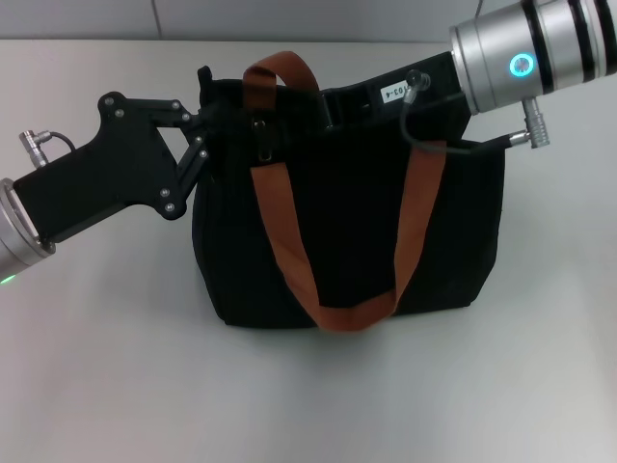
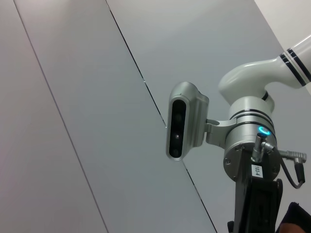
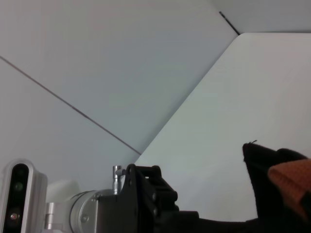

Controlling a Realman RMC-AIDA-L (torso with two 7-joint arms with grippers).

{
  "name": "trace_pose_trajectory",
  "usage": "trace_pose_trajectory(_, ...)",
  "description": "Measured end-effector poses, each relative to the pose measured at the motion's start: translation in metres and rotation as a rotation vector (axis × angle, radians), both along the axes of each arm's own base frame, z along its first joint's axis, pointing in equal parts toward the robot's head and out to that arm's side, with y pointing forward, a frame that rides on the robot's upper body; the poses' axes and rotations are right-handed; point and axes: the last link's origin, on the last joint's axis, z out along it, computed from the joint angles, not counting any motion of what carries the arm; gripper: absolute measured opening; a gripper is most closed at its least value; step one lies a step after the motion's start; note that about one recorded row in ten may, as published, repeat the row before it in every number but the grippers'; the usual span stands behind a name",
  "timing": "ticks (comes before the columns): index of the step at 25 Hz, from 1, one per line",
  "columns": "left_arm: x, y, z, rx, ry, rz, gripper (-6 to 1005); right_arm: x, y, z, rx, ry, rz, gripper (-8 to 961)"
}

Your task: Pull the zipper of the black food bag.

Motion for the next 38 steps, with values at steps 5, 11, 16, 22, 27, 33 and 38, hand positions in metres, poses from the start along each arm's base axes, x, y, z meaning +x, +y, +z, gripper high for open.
trace_pose_trajectory(5, -0.001, 0.0, 0.0, 0.002, -0.001, 0.002, 39, -0.001, -0.001, 0.003, 0.014, -0.036, -0.01, -2)
trace_pose_trajectory(11, 0.0, 0.0, 0.0, 0.003, -0.002, 0.001, 40, -0.001, -0.002, 0.003, 0.013, -0.057, -0.017, -3)
trace_pose_trajectory(16, 0.0, 0.0, 0.0, 0.003, -0.003, 0.001, 40, -0.001, -0.002, 0.003, 0.011, -0.062, -0.025, -3)
trace_pose_trajectory(22, -0.001, -0.001, 0.0, 0.003, -0.002, 0.002, 41, 0.001, -0.001, 0.007, 0.03, -0.088, -0.034, -3)
trace_pose_trajectory(27, -0.001, 0.0, 0.001, 0.004, -0.002, 0.003, 42, 0.004, 0.0, 0.013, 0.049, -0.109, -0.044, -3)
trace_pose_trajectory(33, -0.001, -0.001, 0.001, 0.006, -0.003, 0.004, 42, 0.006, -0.002, 0.022, 0.074, -0.13, -0.052, -4)
trace_pose_trajectory(38, -0.001, -0.001, 0.001, 0.006, -0.003, 0.005, 43, 0.01, -0.004, 0.027, 0.077, -0.145, -0.063, -4)
